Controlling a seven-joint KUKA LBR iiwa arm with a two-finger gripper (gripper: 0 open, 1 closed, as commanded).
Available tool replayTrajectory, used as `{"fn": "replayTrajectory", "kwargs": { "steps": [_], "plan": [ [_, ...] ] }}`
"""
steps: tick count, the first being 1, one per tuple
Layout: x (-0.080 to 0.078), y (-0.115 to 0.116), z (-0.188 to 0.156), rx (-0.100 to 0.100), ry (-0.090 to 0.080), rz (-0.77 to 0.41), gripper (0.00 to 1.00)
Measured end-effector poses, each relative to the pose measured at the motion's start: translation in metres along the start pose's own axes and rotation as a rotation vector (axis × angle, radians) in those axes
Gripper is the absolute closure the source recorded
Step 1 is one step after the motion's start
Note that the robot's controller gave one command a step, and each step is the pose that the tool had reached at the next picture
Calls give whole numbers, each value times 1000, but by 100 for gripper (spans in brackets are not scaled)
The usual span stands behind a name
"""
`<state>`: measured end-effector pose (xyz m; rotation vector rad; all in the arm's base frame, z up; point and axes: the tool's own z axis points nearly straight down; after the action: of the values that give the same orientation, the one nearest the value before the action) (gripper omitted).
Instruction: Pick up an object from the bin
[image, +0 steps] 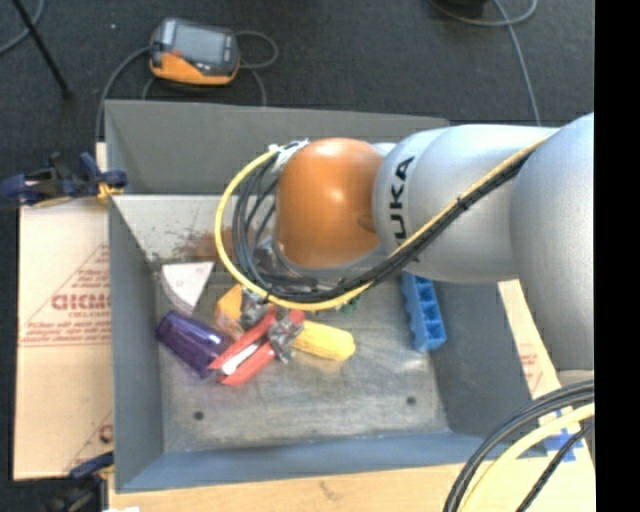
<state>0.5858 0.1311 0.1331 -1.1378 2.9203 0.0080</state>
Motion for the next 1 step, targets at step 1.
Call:
{"fn": "replayTrajectory", "kwargs": {
  "steps": [1],
  "plan": [
    [6, -6, 10, -3, -17, 98, 100]
  ]
}}
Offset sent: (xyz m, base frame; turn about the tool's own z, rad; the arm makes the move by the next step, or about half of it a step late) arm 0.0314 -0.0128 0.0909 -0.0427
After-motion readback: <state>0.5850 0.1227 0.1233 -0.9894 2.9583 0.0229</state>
